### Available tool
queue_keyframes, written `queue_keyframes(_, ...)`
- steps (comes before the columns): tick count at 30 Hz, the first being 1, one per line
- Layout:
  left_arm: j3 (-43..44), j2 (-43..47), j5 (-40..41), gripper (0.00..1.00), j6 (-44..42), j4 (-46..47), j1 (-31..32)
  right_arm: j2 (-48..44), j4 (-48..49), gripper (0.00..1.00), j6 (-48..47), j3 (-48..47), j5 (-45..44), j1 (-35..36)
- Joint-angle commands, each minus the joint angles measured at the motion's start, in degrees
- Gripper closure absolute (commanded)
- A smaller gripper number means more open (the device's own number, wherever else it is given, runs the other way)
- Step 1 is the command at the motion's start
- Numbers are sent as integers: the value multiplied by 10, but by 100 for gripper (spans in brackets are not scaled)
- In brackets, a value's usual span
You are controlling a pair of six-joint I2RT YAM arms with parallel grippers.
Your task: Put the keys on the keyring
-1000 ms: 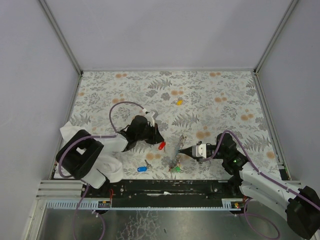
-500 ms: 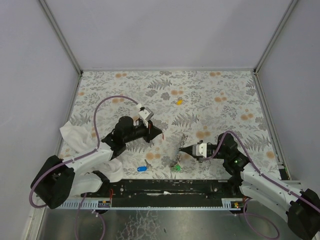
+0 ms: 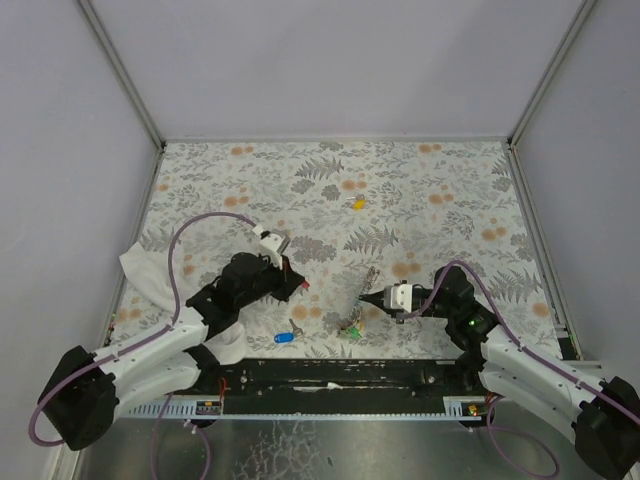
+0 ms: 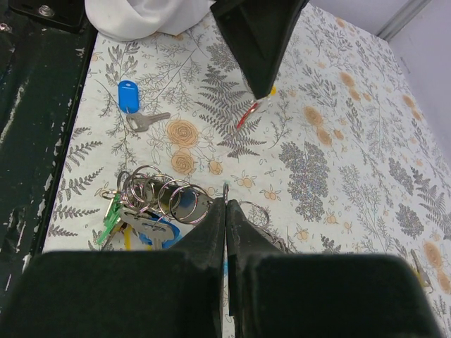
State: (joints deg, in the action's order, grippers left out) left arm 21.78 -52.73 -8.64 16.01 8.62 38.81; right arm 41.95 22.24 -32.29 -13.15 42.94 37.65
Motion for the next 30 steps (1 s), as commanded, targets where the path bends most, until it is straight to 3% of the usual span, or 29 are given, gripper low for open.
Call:
queue_keyframes(1,10,-34,93,100,35,-61,41,-15,56,100,13,-16,1,-4)
queue_keyframes(8,73,-194,169,100,-3,-45,97,-13,58,100,16,-13,-3,-4)
queue_keyframes(19,6,-281,241,100,-45,224,132,-14,64,100,19,-8,-8,-4)
queue_keyframes(30,14,-315,250,100,-58,235,164,-6,64,100,18,-8,-14,-4)
